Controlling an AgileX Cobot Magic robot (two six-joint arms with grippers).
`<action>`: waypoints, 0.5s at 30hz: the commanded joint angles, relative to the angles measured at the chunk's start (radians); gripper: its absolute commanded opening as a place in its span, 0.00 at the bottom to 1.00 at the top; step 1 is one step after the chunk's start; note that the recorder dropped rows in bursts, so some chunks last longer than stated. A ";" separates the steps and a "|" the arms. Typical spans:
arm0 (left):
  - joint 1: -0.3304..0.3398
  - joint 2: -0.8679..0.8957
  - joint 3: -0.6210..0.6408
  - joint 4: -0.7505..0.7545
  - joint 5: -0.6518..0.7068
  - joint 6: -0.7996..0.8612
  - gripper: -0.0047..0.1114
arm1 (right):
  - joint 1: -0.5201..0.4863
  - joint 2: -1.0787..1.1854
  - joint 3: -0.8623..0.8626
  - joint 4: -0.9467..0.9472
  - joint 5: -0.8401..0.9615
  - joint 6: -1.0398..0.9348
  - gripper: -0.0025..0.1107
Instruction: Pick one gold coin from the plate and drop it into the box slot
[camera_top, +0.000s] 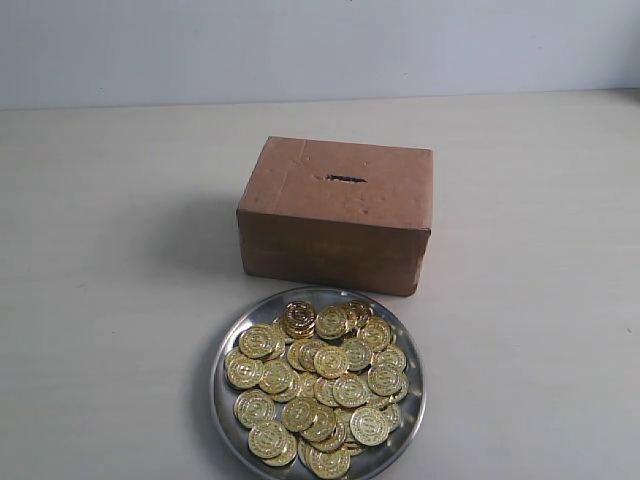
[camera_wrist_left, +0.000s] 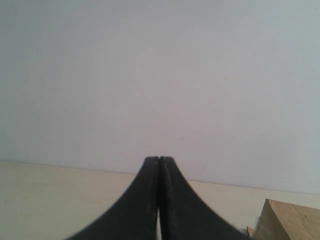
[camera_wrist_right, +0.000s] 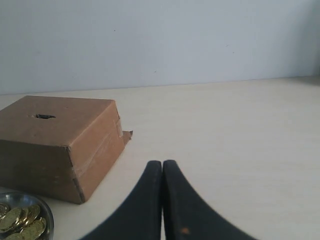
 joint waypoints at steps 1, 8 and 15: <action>0.001 -0.006 0.003 0.004 -0.007 -0.003 0.04 | -0.003 -0.006 0.006 -0.003 -0.004 0.001 0.02; 0.001 -0.006 0.003 0.004 -0.007 -0.003 0.04 | -0.003 -0.006 0.006 -0.003 -0.004 0.001 0.02; 0.001 -0.006 0.003 0.096 -0.007 0.089 0.04 | -0.003 -0.006 0.006 -0.003 -0.004 0.001 0.02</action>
